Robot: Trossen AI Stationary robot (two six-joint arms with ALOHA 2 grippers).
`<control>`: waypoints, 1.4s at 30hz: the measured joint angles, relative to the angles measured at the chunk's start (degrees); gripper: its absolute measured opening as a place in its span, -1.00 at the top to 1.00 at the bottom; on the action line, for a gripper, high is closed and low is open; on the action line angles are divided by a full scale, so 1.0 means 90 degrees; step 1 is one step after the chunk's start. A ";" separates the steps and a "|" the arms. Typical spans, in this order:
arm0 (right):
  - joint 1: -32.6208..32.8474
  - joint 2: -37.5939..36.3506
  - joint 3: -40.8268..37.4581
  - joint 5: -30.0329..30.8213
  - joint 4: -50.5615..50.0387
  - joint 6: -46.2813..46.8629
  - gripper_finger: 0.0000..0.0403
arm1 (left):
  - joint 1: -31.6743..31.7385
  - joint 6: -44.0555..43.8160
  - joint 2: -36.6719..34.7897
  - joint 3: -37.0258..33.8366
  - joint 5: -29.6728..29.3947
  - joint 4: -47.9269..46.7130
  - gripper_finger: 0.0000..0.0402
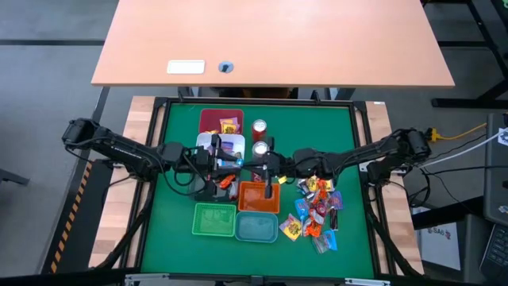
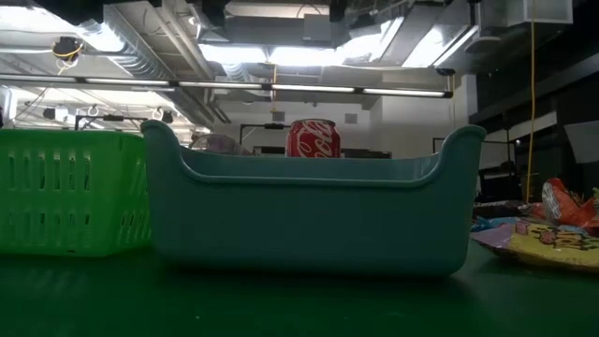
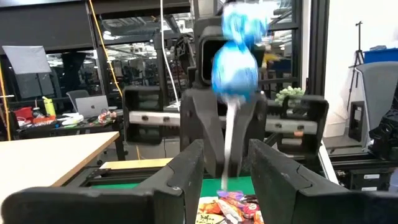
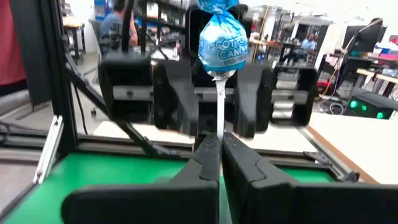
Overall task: Sort candy
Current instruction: Put the blue candy into the green bin
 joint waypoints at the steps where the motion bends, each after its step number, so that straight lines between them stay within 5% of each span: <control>1: 0.0000 0.0020 -0.0002 0.0002 -0.0039 0.0002 0.99 | 0.0000 0.0000 0.0000 0.0001 0.0000 0.0005 0.43; 12: 0.0000 0.0228 -0.0005 0.0042 0.0136 -0.0001 0.99 | 0.0000 0.0002 0.0000 -0.0001 0.0011 0.0021 0.47; 23: 0.0000 0.0225 -0.0005 0.0041 0.0122 -0.0001 0.99 | -0.0001 0.0001 0.0002 0.0000 0.0008 0.0001 0.96; 29: 0.0000 0.0225 -0.0005 0.0041 0.0120 0.0048 0.97 | -0.0002 0.0000 0.0002 0.0001 0.0008 0.0000 0.99; 36: 0.0006 0.0053 -0.0005 0.0149 -0.0403 0.0045 0.56 | -0.0008 -0.0100 -0.0004 0.0001 -0.0009 -0.0029 1.00; 42: 0.0010 -0.0857 -0.0002 0.0424 -0.2470 0.0088 0.24 | -0.0220 -0.1008 -0.0387 0.0002 0.0492 -0.1267 1.00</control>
